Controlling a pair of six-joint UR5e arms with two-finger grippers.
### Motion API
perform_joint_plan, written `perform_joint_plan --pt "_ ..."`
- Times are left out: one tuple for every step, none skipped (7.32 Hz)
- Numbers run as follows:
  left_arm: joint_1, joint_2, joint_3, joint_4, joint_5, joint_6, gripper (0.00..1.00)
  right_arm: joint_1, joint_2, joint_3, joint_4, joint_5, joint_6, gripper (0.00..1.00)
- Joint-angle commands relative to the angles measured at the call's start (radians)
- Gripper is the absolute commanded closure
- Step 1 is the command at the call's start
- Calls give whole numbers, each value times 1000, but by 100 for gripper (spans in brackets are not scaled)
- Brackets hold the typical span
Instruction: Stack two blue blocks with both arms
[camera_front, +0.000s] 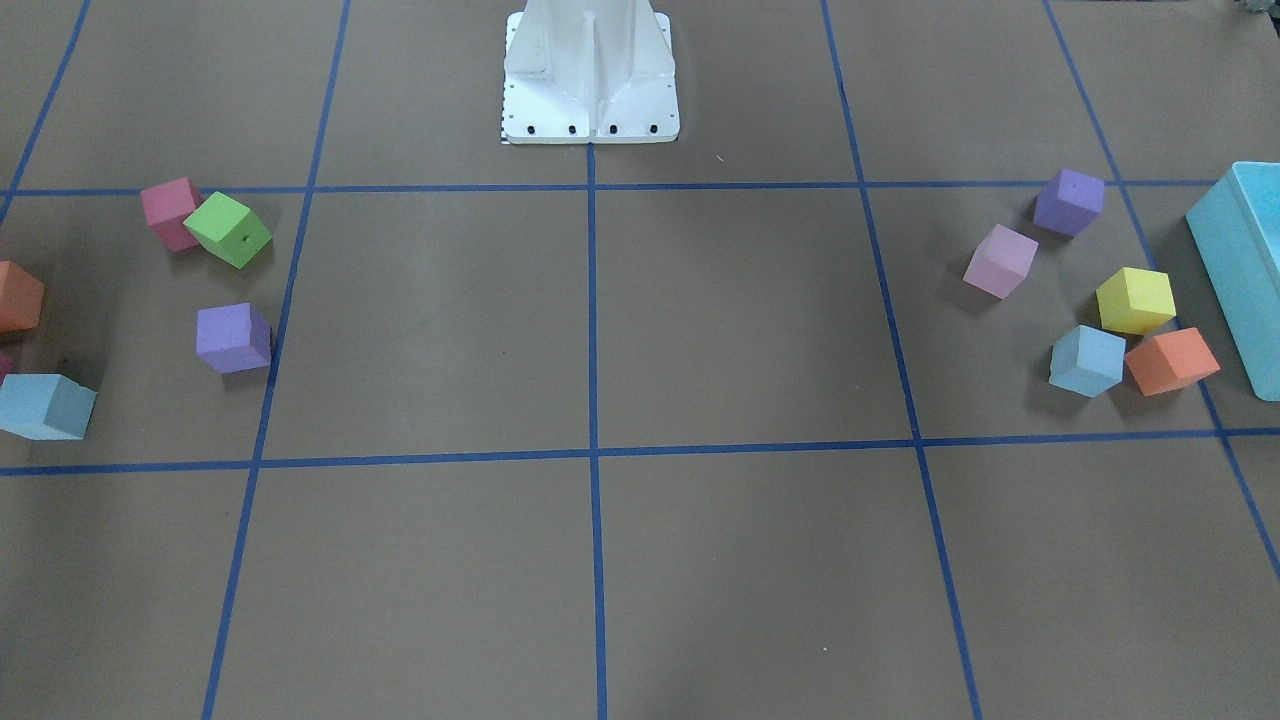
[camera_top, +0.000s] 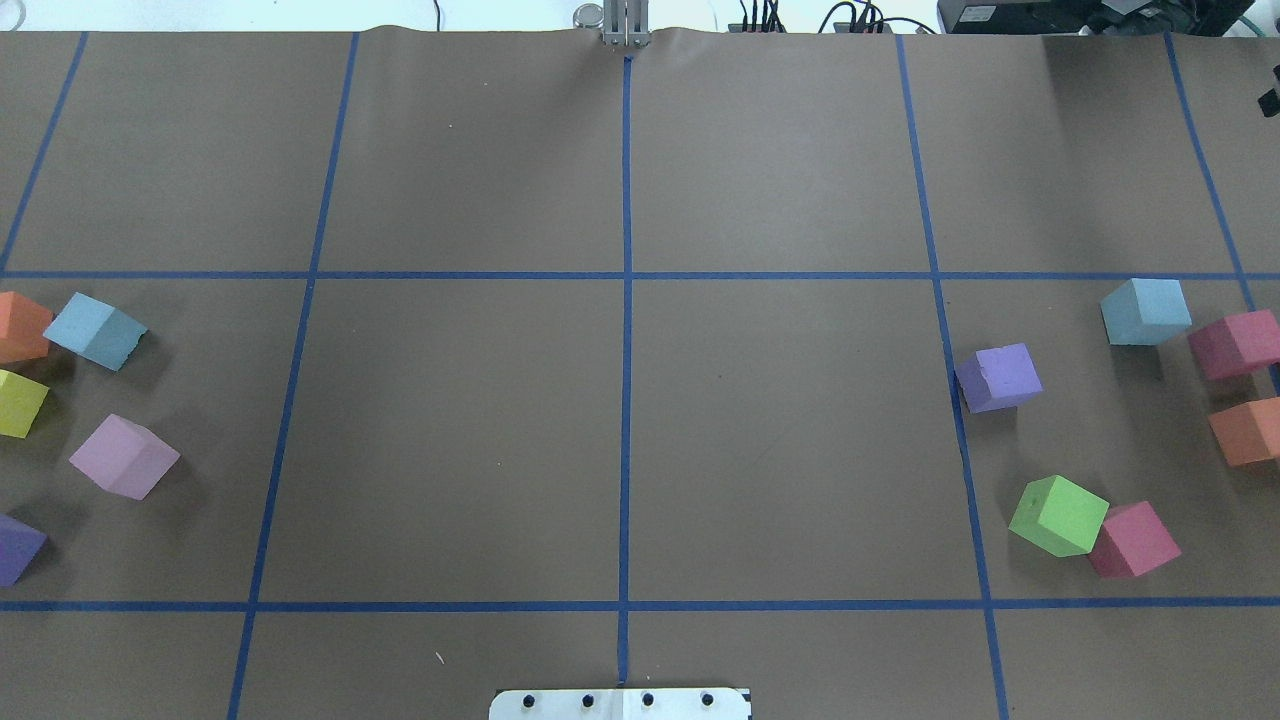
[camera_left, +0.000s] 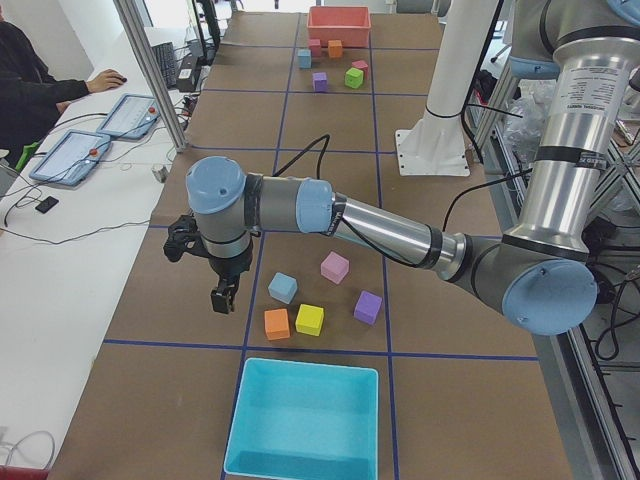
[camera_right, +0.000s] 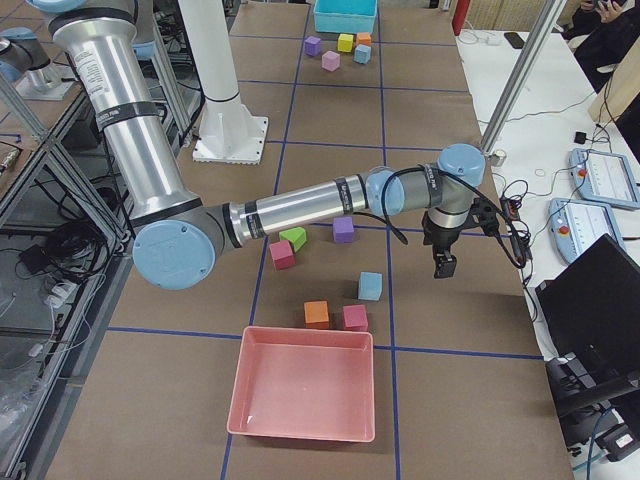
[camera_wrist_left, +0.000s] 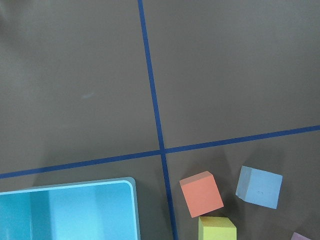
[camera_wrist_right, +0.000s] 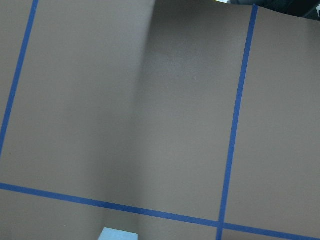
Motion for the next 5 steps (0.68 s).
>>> perform_joint_plan --pt "0 2 -3 0 0 0 2 -46 -17 15 1 1 36 0" --pt "0 4 -3 0 0 0 2 -71 -30 12 2 1 36 0" --pt "0 3 -8 0 0 0 2 -98 -55 10 2 6 37 0" --pt "0 4 -14 0 0 0 2 -124 -86 9 5 7 63 0" --pt "0 6 -16 0 0 0 2 -140 -91 9 13 7 89 0"
